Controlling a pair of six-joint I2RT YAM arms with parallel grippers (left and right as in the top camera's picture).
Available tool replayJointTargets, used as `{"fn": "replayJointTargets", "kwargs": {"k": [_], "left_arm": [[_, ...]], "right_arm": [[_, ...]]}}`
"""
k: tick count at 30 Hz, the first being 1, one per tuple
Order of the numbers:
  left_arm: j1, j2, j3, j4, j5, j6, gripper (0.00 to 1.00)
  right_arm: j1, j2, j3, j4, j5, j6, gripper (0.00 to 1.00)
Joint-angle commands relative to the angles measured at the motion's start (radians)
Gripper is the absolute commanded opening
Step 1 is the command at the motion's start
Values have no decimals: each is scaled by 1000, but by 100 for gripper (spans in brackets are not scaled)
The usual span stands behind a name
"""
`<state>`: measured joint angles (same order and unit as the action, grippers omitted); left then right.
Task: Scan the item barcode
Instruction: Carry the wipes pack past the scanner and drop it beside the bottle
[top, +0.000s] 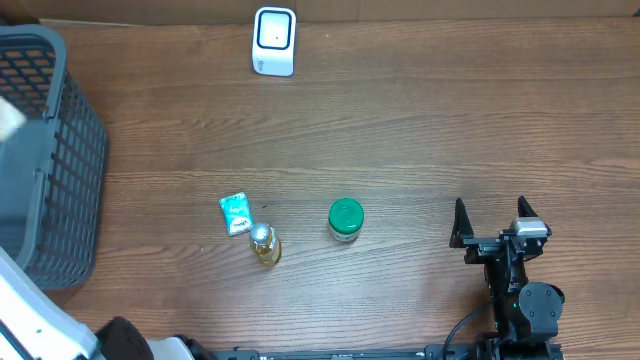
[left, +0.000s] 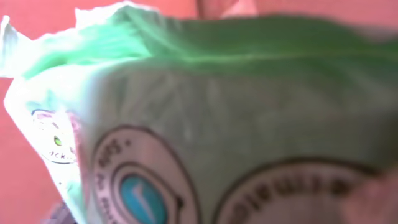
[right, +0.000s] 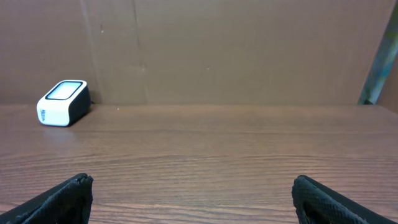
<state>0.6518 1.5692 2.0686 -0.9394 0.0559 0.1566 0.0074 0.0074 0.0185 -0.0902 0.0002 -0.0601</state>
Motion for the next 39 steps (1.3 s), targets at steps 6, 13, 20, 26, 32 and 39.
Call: {"fn": "replayJointTargets", "kwargs": {"k": [6, 13, 20, 26, 32, 39], "left_arm": [[-286, -87, 16, -179, 19, -94, 47], [-534, -70, 14, -330, -153, -127, 47], [-594, -6, 5, -475, -98, -139, 43], [-621, 71, -93, -526, 32, -138, 48], [-698, 151, -267, -477, 49, -138, 49], [-831, 218, -488, -278, 22, -179, 49]], "right_arm": [[5, -5, -11, 6, 5, -5, 100], [5, -5, -11, 6, 5, -5, 100], [5, -5, -11, 6, 5, -5, 100], [5, -5, -11, 6, 5, -4, 100], [5, -5, -11, 6, 5, -5, 100], [5, -5, -11, 6, 5, -4, 100]]}}
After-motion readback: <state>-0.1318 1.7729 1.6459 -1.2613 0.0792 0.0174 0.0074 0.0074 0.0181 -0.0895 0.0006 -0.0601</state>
